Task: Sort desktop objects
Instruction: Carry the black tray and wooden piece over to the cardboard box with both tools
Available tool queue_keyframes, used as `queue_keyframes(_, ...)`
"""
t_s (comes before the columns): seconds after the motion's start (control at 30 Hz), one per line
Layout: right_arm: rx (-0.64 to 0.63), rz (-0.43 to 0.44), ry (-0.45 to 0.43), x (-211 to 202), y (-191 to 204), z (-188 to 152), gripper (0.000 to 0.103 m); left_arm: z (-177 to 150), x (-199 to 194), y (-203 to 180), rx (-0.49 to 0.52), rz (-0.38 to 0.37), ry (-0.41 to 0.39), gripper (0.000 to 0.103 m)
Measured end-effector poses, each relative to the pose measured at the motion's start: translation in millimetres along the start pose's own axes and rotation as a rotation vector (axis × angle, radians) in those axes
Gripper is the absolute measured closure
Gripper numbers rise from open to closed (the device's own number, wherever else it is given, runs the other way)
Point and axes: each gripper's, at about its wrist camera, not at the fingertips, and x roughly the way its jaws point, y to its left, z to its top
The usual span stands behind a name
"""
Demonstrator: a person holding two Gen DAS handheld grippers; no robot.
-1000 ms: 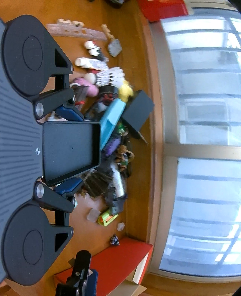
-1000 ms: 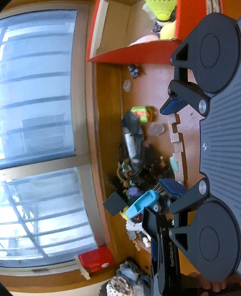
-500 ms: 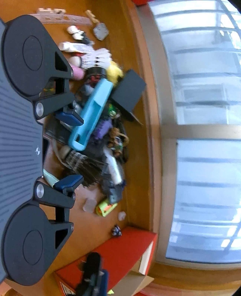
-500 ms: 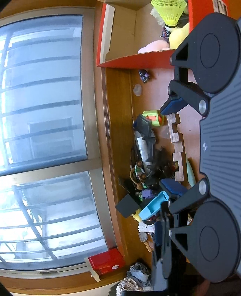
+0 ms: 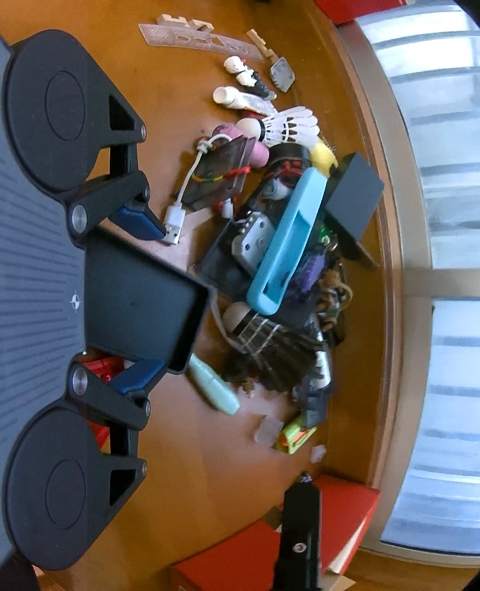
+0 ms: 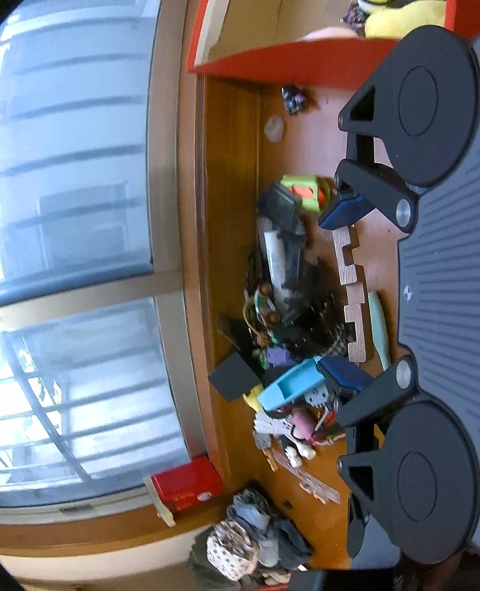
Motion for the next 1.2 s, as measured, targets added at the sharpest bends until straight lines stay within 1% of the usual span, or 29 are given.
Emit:
queue_keyframes(0.1,-0.008,0.008,0.011,1.2,1.2,-1.9,0.026,-3.8,5.5,-1.4,0.010,0.001,0.018,0.027)
queue_keyframes(0.13,-0.009,0.005,0.012,0.5,1.0,-2.4,0.026,-5.1,7.2,-1.8,0.013,0.001,0.024,0.025)
queue_keyframes(0.27,-0.006,-0.010,0.013,-1.6,-0.8,-4.3,0.026,-6.1,10.7,-0.4,0.002,0.001,0.017,0.024)
queue_keyframes(0.3,-0.005,-0.012,0.014,-2.1,-0.8,-4.8,0.026,-5.8,11.1,-0.6,0.000,0.002,0.015,0.024)
queue_keyframes(0.37,-0.005,-0.016,0.014,-3.3,-1.0,-5.8,0.026,-4.9,10.9,-2.5,0.005,-0.004,0.009,0.031)
queue_keyframes(0.43,-0.008,-0.018,0.011,-4.9,-0.4,-6.2,0.026,-4.3,10.9,-5.3,0.017,-0.003,0.000,0.035)
queue_keyframes(0.53,-0.011,-0.021,0.006,-6.6,0.3,-5.9,0.026,-2.7,10.2,-5.6,0.008,0.008,-0.008,0.036)
queue_keyframes(0.8,-0.016,-0.027,-0.008,-11.9,0.0,-5.2,0.026,17.8,-12.6,-5.2,-0.016,-0.003,-0.105,0.037)
queue_keyframes(0.9,-0.019,-0.029,-0.018,-14.6,-1.2,-3.8,0.026,27.9,-19.7,-8.6,-0.021,-0.024,-0.140,0.038)
queue_keyframes(1.2,-0.017,-0.067,-0.068,-33.2,-18.0,6.2,0.026,58.4,-28.1,-38.4,-0.007,-0.096,-0.218,0.038)
